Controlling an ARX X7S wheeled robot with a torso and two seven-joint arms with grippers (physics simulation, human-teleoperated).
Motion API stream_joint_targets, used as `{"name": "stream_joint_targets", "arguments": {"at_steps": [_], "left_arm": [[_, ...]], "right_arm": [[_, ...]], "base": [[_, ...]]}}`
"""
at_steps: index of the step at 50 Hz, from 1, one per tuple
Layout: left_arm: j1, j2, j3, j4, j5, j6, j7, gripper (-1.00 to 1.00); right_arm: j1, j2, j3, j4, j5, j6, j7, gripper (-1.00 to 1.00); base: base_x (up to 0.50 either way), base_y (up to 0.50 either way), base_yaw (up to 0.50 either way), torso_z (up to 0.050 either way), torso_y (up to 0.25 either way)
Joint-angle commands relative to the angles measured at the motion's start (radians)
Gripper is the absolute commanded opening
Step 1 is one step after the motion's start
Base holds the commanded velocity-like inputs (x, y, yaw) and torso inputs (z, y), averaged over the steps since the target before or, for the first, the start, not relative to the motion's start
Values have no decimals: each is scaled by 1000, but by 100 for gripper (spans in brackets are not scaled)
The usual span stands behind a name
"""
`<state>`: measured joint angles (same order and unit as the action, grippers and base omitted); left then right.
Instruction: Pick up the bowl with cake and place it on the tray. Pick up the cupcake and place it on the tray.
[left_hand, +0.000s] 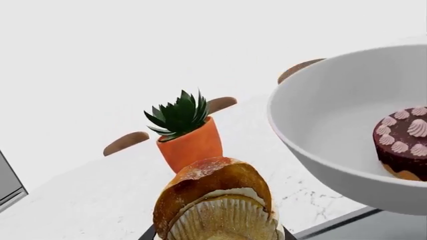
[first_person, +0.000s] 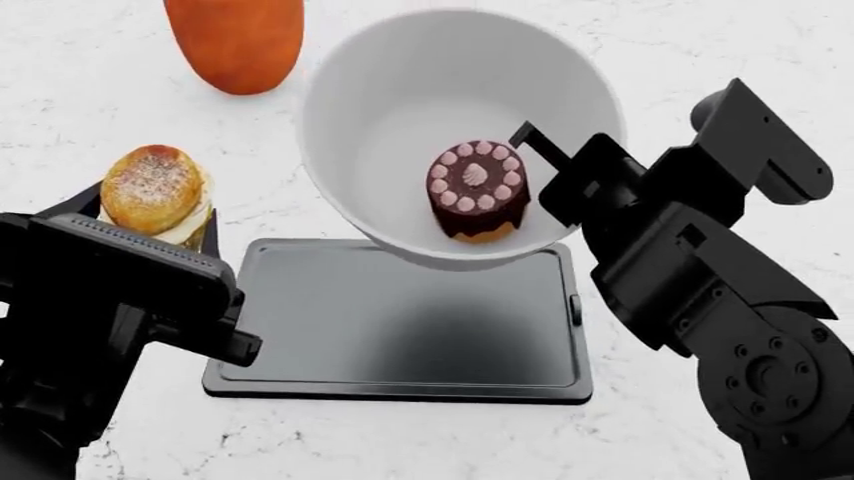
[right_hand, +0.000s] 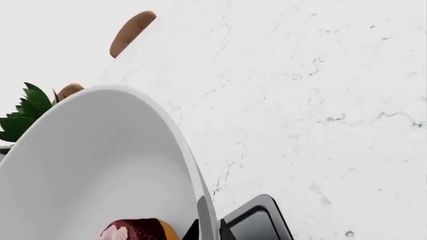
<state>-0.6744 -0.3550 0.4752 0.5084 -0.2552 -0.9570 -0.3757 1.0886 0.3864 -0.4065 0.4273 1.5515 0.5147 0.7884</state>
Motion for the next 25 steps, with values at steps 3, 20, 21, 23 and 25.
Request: {"name": "stream_joint_targets", "arguments": {"at_steps": [3,20,21,23,25], "left_arm": [[-2,0,-4,2,-17,4,-19,-100],[37,11,11,-110,-5,123,-6,-100],[40,11,11,-110,-5,127,-7,-100],[39,11,10,-103,-7,122,-7,-100],[47,8,9,-98,-7,127,-10,-100]], "right_arm": [[8,-2,13,0,-12,-9,-13,-100],[-101,232,148,-546,382,110,465,-100],[-96,233,146,-542,391,116,462,-100],[-107,236,147,-531,387,115,449,-100],[-132,234,151,-514,371,102,428,-100]], "base": [[0,0,0,0,0],[0,0,0,1,1],[0,0,0,0,0],[0,0,0,0,0],[0,0,0,0,0]]}}
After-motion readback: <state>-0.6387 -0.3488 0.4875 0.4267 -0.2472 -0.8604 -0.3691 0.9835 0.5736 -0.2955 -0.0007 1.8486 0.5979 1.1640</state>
